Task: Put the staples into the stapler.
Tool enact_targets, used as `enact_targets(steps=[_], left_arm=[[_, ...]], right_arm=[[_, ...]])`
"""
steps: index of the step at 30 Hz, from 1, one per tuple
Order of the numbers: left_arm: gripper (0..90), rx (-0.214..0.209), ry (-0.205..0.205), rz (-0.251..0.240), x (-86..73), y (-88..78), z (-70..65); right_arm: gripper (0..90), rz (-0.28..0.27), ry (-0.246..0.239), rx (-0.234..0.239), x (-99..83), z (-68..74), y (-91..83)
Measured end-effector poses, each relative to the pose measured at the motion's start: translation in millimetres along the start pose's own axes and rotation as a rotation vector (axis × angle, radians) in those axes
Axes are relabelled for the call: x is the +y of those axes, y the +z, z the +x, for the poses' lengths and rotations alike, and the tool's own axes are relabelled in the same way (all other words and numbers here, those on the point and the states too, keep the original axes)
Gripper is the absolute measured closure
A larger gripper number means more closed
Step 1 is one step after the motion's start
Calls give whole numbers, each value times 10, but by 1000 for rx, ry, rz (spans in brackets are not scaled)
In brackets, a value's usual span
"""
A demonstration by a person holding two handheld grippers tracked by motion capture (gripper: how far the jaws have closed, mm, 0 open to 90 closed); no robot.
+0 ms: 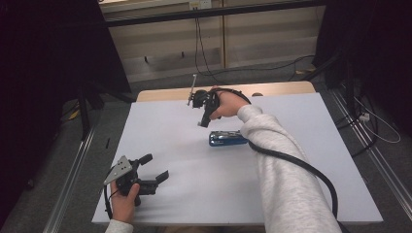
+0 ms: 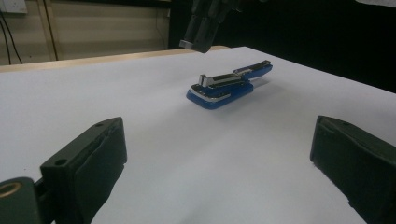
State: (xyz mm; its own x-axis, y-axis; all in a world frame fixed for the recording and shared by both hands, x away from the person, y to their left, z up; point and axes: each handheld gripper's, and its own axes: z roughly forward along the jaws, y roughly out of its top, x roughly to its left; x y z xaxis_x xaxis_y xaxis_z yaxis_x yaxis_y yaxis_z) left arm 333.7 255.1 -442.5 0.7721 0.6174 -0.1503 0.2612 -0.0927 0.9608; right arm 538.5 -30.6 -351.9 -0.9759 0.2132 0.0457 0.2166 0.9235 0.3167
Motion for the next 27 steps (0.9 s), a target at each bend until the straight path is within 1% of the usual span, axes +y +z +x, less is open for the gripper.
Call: enact_targets(steps=[1,6,8,9,10,11,13,14,15,19,23,25,26,27], left_arm=[[40,4,3,3,-1,-1,0],[40,-1,-3,-2,-1,1,-4],[40,-2,-3,-2,0,0,-6],[40,2,5,-4,2,-3,-2],[40,2,4,-3,2,-3,-3],[40,-2,-1,0,0,-2,-6],[40,1,2,-2,0,-1,-6],[40,1,2,-1,0,-1,-6],[40,2,-6,-6,-1,4,-11],[40,1,-6,2,-3,3,-13],[40,7,4,4,-2,-1,-14],[41,7,2,0,-3,1,-16],[41,1,-6,3,-4,2,-22],[41,8,22,14,1,-10,-6]], right_arm=[[784,1,-1,2,-3,-4,0],[784,2,-8,1,-18,-9,-9],[784,1,1,1,-31,-9,-17],[784,-3,4,-2,-36,-10,-18],[783,-2,-3,-1,-46,-19,-23],[784,-2,3,1,-54,-19,-26],[784,0,2,-3,-75,-25,-36],[784,-1,6,2,-88,-27,-37],[784,3,5,-2,-102,-32,-40],[784,6,14,-3,-157,-42,-49],[784,11,13,-6,-206,-49,-65],[783,9,18,-7,-231,-52,-74],[783,9,18,-7,-246,-51,-75],[784,8,27,-8,-257,-47,-76]])
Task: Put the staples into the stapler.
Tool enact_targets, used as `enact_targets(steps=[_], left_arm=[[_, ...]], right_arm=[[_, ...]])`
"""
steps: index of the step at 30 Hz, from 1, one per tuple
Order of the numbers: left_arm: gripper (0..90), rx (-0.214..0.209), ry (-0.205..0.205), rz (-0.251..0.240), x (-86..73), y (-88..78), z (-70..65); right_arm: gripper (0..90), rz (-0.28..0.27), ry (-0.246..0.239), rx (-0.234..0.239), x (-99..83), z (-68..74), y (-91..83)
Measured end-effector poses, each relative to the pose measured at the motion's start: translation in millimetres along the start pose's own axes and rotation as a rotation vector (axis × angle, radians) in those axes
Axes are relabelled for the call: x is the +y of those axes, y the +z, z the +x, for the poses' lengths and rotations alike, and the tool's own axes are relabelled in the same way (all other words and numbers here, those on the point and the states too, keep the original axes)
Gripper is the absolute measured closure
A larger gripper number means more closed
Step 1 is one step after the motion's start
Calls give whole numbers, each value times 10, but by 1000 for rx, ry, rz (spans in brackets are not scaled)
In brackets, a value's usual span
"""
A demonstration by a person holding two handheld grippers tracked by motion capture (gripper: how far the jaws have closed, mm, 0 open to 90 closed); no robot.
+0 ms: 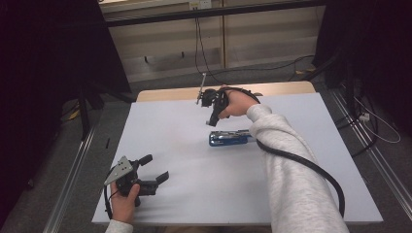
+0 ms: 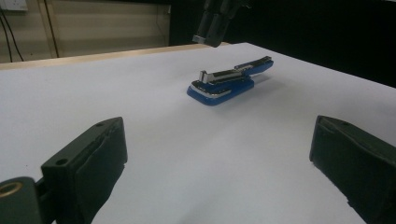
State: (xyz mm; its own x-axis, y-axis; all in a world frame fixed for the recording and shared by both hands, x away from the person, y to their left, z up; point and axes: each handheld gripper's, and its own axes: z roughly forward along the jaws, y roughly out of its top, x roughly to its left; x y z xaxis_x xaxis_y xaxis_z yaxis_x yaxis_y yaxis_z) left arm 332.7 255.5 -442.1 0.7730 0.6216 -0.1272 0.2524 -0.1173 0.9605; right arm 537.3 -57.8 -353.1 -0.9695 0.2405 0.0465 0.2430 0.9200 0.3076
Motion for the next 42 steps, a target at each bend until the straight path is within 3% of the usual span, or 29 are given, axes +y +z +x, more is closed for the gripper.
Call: enact_targets(steps=[3,32,35,41,42], left_arm=[[41,-8,-18,-1,-4,5,-10],[43,1,-4,-5,0,2,-8],[43,-2,-18,-5,-3,4,-15],[43,4,5,3,1,-1,-2],[43,-1,-11,0,-2,4,-12]], right_arm=[[784,8,-5,2,-41,-9,-1],[784,22,-6,15,-166,-20,52],[783,23,1,17,-173,-11,69],[784,19,-4,24,-189,-9,109],[783,20,-3,24,-191,-8,118]])
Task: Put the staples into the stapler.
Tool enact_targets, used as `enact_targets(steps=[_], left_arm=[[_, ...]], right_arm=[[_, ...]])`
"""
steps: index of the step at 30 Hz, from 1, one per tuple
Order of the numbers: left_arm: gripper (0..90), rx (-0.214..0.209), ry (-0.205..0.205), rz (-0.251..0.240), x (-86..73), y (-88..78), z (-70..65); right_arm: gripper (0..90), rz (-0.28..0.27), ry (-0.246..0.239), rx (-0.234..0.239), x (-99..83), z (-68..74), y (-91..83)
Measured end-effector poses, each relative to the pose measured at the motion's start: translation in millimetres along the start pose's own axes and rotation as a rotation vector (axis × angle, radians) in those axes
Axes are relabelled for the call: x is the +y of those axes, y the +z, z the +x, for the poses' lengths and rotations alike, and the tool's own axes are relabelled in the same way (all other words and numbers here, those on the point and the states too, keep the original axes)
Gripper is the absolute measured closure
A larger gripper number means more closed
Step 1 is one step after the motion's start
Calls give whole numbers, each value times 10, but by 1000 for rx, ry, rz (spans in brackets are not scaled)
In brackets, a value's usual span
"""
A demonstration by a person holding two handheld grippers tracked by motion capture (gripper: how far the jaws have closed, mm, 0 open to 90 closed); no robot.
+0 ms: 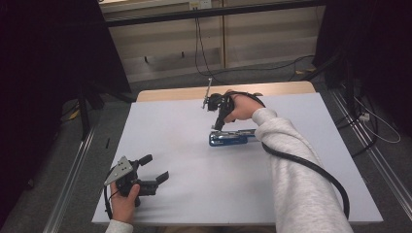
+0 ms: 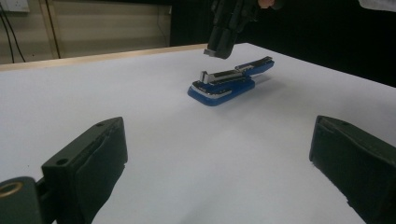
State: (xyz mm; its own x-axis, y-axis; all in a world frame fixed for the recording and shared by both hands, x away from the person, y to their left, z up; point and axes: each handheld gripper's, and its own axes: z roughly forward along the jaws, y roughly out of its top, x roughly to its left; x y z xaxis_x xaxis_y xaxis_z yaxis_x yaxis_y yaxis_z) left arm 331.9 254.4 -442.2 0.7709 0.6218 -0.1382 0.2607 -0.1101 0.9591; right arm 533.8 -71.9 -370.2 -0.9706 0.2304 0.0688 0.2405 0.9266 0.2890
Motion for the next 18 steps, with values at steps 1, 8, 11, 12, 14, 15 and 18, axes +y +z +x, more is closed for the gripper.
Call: enact_targets(steps=[1,8,11,12,14,15,18], left_arm=[[43,5,16,3,3,-6,9],[43,3,11,3,3,-6,6],[43,4,8,2,2,-6,6],[43,5,10,3,3,-6,6],[43,3,9,2,2,-6,5],[43,4,9,2,3,-6,3],[43,2,13,6,1,-2,4]], right_arm=[[784,-1,-1,-1,-1,-1,7],[784,2,0,7,-6,4,56],[783,1,3,10,-16,7,84],[784,2,-1,12,-19,7,92],[784,7,-3,11,-28,5,109],[783,6,-1,11,-32,7,118],[783,11,-1,16,-44,7,132]])
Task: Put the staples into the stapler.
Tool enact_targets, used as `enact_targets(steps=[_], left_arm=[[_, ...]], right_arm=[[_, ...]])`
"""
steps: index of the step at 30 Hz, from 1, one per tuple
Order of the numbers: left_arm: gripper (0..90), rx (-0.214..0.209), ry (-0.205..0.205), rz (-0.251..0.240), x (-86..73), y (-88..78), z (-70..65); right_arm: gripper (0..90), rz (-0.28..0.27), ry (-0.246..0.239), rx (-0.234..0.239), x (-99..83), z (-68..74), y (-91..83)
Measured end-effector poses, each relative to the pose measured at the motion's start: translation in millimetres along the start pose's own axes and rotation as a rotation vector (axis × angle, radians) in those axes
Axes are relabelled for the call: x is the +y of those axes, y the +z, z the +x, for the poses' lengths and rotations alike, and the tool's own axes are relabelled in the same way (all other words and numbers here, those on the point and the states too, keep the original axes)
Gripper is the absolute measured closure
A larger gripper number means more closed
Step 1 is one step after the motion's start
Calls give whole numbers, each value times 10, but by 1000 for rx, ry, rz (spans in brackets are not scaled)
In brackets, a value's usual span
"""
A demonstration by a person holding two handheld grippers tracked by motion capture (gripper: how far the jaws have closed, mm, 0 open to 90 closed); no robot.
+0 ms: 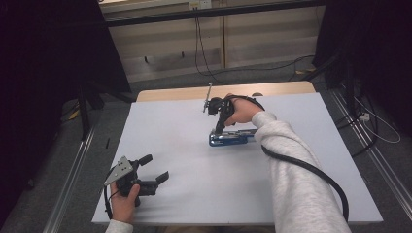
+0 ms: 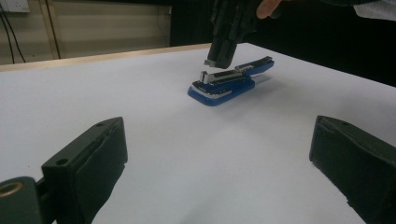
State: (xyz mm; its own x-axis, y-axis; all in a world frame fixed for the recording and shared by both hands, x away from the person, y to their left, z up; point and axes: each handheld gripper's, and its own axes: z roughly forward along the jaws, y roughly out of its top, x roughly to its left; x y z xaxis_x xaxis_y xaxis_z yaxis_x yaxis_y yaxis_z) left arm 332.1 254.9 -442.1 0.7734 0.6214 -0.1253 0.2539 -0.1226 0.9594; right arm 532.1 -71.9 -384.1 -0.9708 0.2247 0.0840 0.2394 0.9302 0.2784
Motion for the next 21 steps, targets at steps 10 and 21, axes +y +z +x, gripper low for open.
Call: enact_targets(steps=[10,21], left_arm=[[43,-5,-6,-1,1,2,-4],[43,-4,-8,-3,0,2,-6]], right_arm=[[783,7,6,4,-32,1,32],[783,15,-7,4,-20,-10,78]])
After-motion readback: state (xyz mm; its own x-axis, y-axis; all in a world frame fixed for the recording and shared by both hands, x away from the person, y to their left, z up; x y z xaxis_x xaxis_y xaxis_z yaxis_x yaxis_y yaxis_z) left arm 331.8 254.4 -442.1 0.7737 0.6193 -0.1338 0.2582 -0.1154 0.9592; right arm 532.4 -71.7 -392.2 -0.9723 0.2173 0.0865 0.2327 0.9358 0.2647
